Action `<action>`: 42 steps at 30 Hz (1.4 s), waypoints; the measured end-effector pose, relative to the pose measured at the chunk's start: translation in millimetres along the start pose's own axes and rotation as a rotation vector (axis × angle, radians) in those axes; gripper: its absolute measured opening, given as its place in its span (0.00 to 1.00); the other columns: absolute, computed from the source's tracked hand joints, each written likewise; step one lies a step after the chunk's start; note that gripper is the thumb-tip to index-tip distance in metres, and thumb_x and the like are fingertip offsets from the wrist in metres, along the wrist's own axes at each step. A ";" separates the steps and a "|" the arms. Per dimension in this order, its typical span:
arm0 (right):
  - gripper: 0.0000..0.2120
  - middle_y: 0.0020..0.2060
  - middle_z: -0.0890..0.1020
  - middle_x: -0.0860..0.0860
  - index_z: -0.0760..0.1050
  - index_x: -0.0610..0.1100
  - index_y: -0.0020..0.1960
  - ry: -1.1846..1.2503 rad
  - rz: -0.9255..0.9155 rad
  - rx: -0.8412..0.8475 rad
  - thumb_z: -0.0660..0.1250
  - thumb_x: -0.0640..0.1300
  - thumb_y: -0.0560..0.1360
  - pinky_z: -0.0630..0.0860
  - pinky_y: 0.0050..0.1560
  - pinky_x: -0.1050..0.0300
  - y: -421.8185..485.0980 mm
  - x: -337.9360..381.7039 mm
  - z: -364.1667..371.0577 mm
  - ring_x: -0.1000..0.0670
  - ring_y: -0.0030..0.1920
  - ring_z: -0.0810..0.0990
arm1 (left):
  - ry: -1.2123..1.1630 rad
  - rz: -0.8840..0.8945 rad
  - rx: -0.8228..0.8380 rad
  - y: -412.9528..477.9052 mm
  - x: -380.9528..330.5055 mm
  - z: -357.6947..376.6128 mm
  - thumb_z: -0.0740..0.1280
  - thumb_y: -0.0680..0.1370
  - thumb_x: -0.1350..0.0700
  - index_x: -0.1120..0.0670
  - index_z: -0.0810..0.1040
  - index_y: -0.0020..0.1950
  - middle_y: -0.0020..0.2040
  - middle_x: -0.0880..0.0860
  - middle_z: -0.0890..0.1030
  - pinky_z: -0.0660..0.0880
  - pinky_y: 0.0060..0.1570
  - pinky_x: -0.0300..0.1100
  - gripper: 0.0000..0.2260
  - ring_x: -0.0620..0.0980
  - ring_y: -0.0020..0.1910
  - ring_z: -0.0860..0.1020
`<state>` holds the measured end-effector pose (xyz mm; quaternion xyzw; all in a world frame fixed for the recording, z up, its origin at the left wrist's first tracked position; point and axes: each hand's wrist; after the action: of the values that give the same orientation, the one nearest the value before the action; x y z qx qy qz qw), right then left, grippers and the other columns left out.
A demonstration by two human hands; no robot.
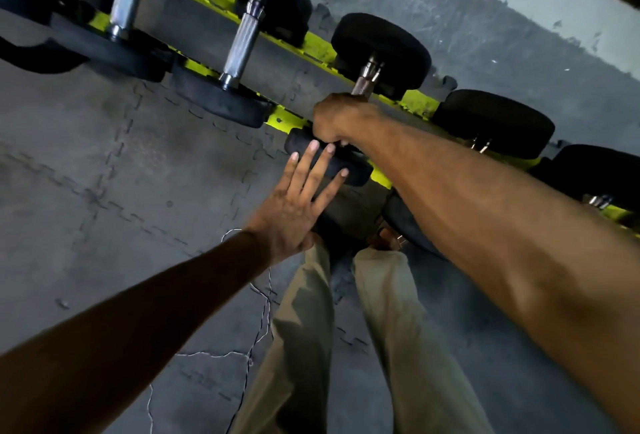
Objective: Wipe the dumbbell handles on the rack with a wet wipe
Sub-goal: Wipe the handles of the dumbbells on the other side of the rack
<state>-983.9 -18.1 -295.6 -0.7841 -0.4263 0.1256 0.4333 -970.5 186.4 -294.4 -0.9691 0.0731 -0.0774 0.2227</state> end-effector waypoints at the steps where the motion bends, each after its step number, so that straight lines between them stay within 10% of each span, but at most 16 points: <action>1: 0.05 0.39 0.79 0.49 0.77 0.42 0.46 0.034 -0.005 0.019 0.63 0.40 0.76 0.75 0.43 0.55 2.4 -0.8 -1.8 0.47 0.41 0.82 | 0.008 -0.004 0.002 0.0 1.7 0.5 0.64 0.78 0.30 0.59 0.37 0.85 0.81 0.73 0.36 0.53 0.79 0.65 0.53 0.74 0.82 0.42; 4: 0.08 0.34 0.81 0.47 0.78 0.41 0.40 0.073 -0.106 -0.037 0.61 0.39 0.75 0.79 0.32 0.53 -0.6 -15.0 9.7 0.45 0.30 0.81 | 0.018 0.007 0.012 -1.4 2.2 0.9 0.65 0.77 0.29 0.60 0.37 0.84 0.81 0.72 0.36 0.52 0.79 0.65 0.55 0.74 0.81 0.42; 10: 0.11 0.54 0.84 0.48 0.82 0.52 0.56 0.030 -0.231 -0.214 0.64 0.48 0.77 0.77 0.48 0.55 -22.5 -43.6 20.4 0.42 0.55 0.82 | 0.018 -0.023 0.028 1.4 -2.2 -2.1 0.69 0.75 0.30 0.61 0.35 0.84 0.80 0.73 0.35 0.53 0.79 0.66 0.59 0.76 0.81 0.42; 14: 0.11 0.30 0.82 0.47 0.78 0.40 0.40 0.028 -0.118 0.034 0.60 0.39 0.79 0.73 0.31 0.57 -8.2 -10.4 0.9 0.47 0.25 0.80 | 0.064 -0.035 0.035 3.1 -4.3 -1.1 0.65 0.80 0.37 0.61 0.33 0.83 0.79 0.75 0.34 0.53 0.79 0.66 0.51 0.76 0.80 0.40; 17: 0.12 0.29 0.82 0.46 0.78 0.39 0.41 0.031 -0.119 0.110 0.59 0.39 0.79 0.74 0.32 0.55 -3.1 -8.2 -3.9 0.46 0.28 0.78 | 0.063 -0.025 0.052 3.4 -7.1 -3.5 0.56 0.81 0.44 0.61 0.31 0.82 0.79 0.75 0.34 0.54 0.79 0.65 0.43 0.76 0.80 0.41; 22: 0.10 0.52 0.82 0.42 0.80 0.43 0.51 -0.016 -0.314 -0.278 0.61 0.46 0.79 0.68 0.41 0.55 -24.4 -37.1 26.3 0.39 0.52 0.82 | 0.020 -0.020 0.093 0.6 -11.6 -12.1 0.55 0.79 0.40 0.62 0.29 0.81 0.79 0.74 0.34 0.54 0.79 0.66 0.46 0.76 0.80 0.42; 26: 0.07 0.56 0.77 0.46 0.76 0.48 0.54 0.120 -0.271 -0.511 0.62 0.46 0.78 0.73 0.39 0.50 -36.8 -44.1 56.1 0.38 0.49 0.82 | -0.019 -0.019 0.048 3.7 -8.0 -13.6 0.56 0.80 0.43 0.62 0.29 0.81 0.80 0.74 0.35 0.55 0.78 0.66 0.45 0.76 0.80 0.43; 33: 0.02 0.43 0.84 0.48 0.77 0.45 0.47 0.924 0.201 -0.475 0.68 0.40 0.75 0.74 0.45 0.54 -25.9 -40.0 101.0 0.46 0.45 0.81 | -0.040 0.008 0.027 -1.9 -5.4 -11.2 0.48 0.81 0.47 0.62 0.30 0.82 0.79 0.74 0.35 0.55 0.78 0.67 0.39 0.77 0.80 0.43; 37: 0.12 0.30 0.79 0.53 0.74 0.47 0.38 1.670 0.334 -0.359 0.65 0.36 0.78 0.73 0.36 0.61 -13.2 -44.5 98.9 0.55 0.31 0.76 | -0.118 0.002 -0.006 1.6 -3.4 -8.3 0.62 0.80 0.47 0.61 0.33 0.83 0.81 0.73 0.40 0.57 0.77 0.68 0.45 0.76 0.80 0.46; 42: 0.13 0.34 0.79 0.45 0.76 0.39 0.48 2.283 0.418 -0.304 0.54 0.42 0.78 0.76 0.48 0.48 25.7 -67.7 63.6 0.45 0.36 0.79 | -0.132 0.030 0.050 0.1 -4.2 -10.0 0.57 0.78 0.44 0.61 0.32 0.83 0.80 0.74 0.35 0.54 0.78 0.69 0.46 0.77 0.80 0.42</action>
<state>-1046.4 -41.0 -365.2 -0.5403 0.3368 -0.6351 0.4374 -976.5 182.8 -286.1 -0.9650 0.0708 -0.0120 0.2524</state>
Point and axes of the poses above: each hand's wrist, its own y-axis towards the middle knuckle, its own z-axis out of the palm, x = y × z
